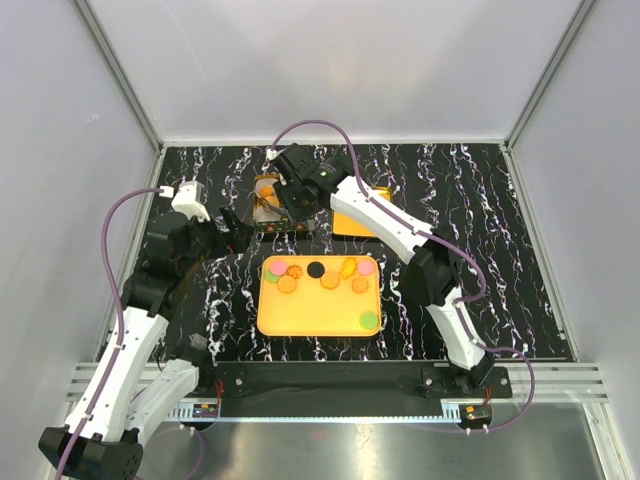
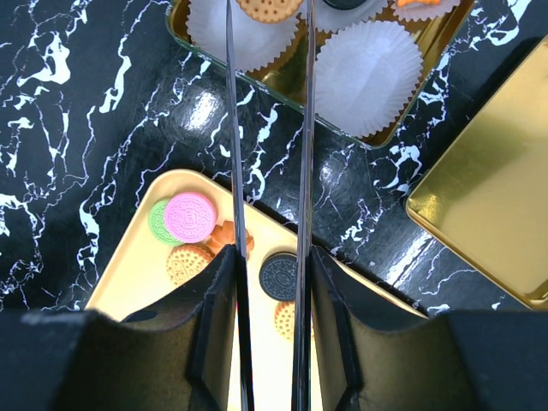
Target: Pack the cookies
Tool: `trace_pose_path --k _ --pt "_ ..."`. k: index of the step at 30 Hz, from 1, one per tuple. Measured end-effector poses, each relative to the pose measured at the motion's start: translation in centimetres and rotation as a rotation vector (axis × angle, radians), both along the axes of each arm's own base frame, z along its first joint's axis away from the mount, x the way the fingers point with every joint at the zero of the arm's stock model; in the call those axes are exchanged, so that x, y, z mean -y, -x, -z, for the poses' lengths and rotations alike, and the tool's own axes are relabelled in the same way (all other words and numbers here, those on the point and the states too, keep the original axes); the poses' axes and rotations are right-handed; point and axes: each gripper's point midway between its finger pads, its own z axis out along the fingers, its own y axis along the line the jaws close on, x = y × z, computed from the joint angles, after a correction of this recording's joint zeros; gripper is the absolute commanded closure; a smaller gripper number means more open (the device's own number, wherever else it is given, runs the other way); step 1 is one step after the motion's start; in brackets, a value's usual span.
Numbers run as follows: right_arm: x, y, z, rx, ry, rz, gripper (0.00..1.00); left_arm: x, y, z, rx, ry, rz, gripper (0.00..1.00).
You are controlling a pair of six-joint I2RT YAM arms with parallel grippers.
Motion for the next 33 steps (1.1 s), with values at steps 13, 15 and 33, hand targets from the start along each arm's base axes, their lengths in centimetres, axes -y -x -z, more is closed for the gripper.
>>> trace_pose_path --k 13,15,33 --pt "-0.5 0.2 0.1 -0.014 -0.019 -0.008 0.59 0.0 0.0 0.0 0.000 0.000 0.001 0.01" --pt "-0.5 0.2 0.4 -0.018 -0.016 -0.008 0.59 0.0 0.0 0.0 0.000 0.000 0.001 0.01" --pt "-1.1 0.8 0.8 -0.028 -0.014 -0.022 0.56 0.0 0.0 0.0 -0.001 0.001 0.000 0.01"
